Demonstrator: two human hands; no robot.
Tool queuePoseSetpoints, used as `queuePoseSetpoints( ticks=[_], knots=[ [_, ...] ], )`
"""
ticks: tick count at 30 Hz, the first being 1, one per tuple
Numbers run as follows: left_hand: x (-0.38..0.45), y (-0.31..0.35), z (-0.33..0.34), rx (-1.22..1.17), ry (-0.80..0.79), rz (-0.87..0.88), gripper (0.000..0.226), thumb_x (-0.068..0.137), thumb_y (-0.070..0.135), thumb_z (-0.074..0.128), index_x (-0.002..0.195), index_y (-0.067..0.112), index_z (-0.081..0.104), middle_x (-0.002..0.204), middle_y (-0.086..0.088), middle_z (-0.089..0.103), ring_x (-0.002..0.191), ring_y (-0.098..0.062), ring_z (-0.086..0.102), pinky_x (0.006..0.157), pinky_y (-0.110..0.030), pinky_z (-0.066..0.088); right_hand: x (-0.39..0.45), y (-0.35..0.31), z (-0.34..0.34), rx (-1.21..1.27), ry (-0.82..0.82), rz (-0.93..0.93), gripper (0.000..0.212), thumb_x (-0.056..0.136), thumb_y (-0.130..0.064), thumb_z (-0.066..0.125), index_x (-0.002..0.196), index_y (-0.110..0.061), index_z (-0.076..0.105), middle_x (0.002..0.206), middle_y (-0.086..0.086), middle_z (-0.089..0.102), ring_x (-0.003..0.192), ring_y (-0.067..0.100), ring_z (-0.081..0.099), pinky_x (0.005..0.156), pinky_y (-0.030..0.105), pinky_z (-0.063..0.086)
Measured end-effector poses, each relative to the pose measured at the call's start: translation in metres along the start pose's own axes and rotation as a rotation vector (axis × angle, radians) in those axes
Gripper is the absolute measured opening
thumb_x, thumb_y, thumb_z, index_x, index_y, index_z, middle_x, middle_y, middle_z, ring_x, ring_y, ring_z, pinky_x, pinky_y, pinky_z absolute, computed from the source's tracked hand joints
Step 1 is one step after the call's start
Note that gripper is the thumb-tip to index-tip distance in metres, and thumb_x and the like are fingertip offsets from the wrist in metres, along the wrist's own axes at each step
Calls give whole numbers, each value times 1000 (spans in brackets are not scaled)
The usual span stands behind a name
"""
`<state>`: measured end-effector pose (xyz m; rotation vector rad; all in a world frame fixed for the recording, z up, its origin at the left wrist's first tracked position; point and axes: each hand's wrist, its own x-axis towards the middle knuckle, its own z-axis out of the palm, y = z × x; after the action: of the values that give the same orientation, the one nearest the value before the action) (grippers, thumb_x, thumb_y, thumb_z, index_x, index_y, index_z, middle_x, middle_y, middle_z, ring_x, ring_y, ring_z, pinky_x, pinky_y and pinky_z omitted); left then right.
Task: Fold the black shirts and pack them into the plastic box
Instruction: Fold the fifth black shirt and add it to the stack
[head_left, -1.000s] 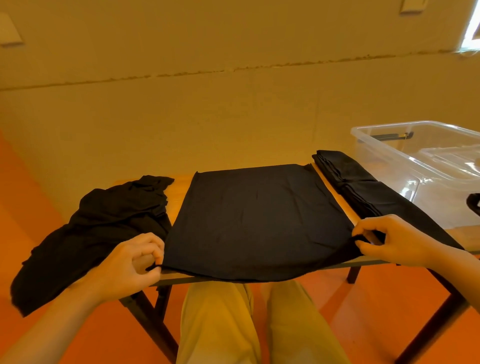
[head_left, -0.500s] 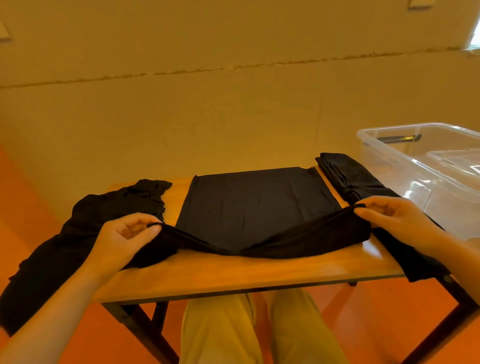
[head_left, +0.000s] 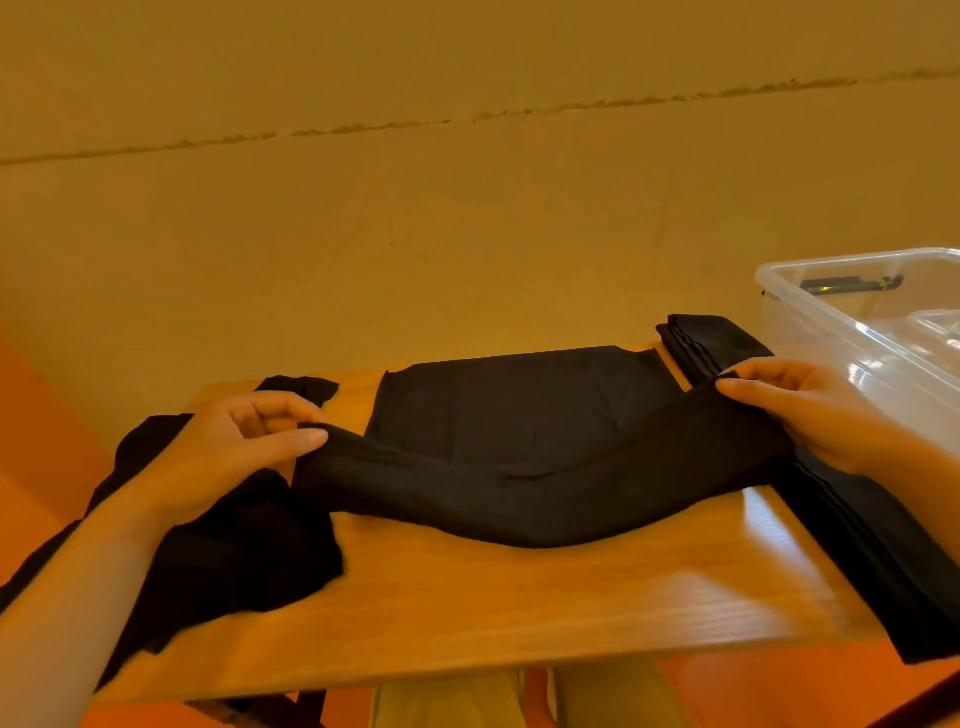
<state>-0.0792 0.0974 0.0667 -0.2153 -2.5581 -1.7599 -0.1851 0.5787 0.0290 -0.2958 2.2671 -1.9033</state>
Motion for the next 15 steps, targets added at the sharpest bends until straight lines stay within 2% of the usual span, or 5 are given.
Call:
queuePoseSetpoints(
  ticks=[2, 4, 8, 11, 15],
  knots=[
    [20, -2, 4, -4, 59, -43, 28, 72, 27, 80, 92, 8, 72, 84, -11, 73, 71, -20, 70, 61, -23, 57, 16, 1, 2, -71, 34, 24, 77, 36, -66, 86, 94, -17, 74, 96, 12, 72, 87, 24, 71, 67, 31, 60],
    [44, -7, 7, 17, 160, -84, 13, 83, 10, 67, 95, 5, 70, 82, -9, 73, 67, -17, 69, 59, -21, 56, 34, -1, 4, -116, 86, 32, 55, 58, -56, 83, 95, -18, 73, 95, 14, 72, 83, 23, 70, 70, 34, 57],
    [104, -23, 6, 4, 350, -155, 5, 89, 12, 66, 91, 11, 70, 74, 0, 72, 66, -14, 67, 57, -25, 55, 79, -11, 2, -153, 280, 36, 15, 90, -26, 63, 95, -13, 68, 92, 17, 70, 79, 21, 68, 71, 36, 56],
    [152, -38, 5, 41, 475, -207, 4, 92, 17, 64, 90, 14, 67, 86, -5, 70, 69, -17, 64, 58, -27, 51, 118, -13, -3, -250, 389, 47, 13, 94, -24, 60, 94, -12, 65, 80, 6, 65, 52, 8, 62, 42, 17, 47],
    [200, -77, 10, 338, 502, -234, 21, 94, 25, 60, 110, 12, 64, 107, -9, 67, 85, -19, 63, 70, -29, 48, 161, 6, 0, -566, 457, 78, 30, 93, -28, 60, 116, -7, 59, 91, 6, 65, 75, 22, 64, 65, 30, 52]
  ],
)
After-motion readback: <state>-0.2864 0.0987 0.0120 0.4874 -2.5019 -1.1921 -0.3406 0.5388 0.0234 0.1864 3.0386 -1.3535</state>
